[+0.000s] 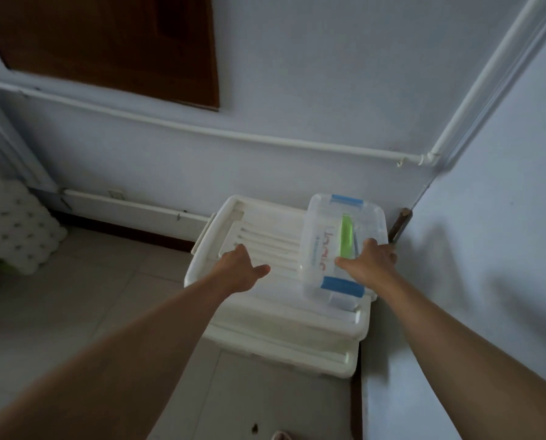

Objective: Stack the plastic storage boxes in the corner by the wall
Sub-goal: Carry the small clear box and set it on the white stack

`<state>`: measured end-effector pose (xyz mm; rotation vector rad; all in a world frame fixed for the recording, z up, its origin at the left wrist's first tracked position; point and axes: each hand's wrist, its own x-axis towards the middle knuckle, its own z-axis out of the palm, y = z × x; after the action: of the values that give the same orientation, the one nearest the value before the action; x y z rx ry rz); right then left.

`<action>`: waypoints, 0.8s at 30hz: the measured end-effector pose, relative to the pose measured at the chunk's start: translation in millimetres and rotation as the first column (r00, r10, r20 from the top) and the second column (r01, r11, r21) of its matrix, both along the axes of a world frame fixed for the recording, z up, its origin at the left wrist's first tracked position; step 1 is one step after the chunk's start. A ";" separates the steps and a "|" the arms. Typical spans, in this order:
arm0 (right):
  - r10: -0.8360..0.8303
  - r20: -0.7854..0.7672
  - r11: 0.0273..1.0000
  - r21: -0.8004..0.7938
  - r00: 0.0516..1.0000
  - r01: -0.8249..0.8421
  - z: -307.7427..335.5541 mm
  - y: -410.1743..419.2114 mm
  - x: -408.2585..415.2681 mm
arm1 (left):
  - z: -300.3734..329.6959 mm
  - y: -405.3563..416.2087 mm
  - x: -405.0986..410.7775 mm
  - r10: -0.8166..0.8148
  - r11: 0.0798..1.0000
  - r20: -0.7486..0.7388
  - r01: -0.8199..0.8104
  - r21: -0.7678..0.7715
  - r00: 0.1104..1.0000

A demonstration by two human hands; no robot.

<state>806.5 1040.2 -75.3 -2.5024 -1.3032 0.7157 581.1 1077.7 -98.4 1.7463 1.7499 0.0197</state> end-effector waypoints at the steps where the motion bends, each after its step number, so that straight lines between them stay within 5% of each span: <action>1: 0.011 0.004 1.000 -0.001 1.000 -0.011 0.6 -7.2 -16.8 | 1.7 -8.7 -17.2 0.013 1.000 0.003 -0.013 0.007 1.000; 6: 0.137 0.052 0.990 -0.049 0.989 -0.134 -0.5 -47.2 -110.8 | -0.3 -58.4 -108.5 0.093 0.995 0.039 -0.094 0.016 0.995; 14: 0.459 -0.085 0.875 -0.129 0.884 -0.467 -16.7 -96.9 -266.1 | -9.7 -169.2 -244.4 0.373 0.924 -0.007 -0.372 -0.085 0.928; 24: 0.851 -0.054 0.510 -0.144 0.522 -0.848 -23.1 -172.3 -448.9 | 1.5 -358.2 -382.7 0.826 0.550 -0.111 -0.833 -0.062 0.553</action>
<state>357.6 867.9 -98.4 -1.7880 -2.6231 0.9753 198.4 719.5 -96.9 0.6756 2.4295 0.2726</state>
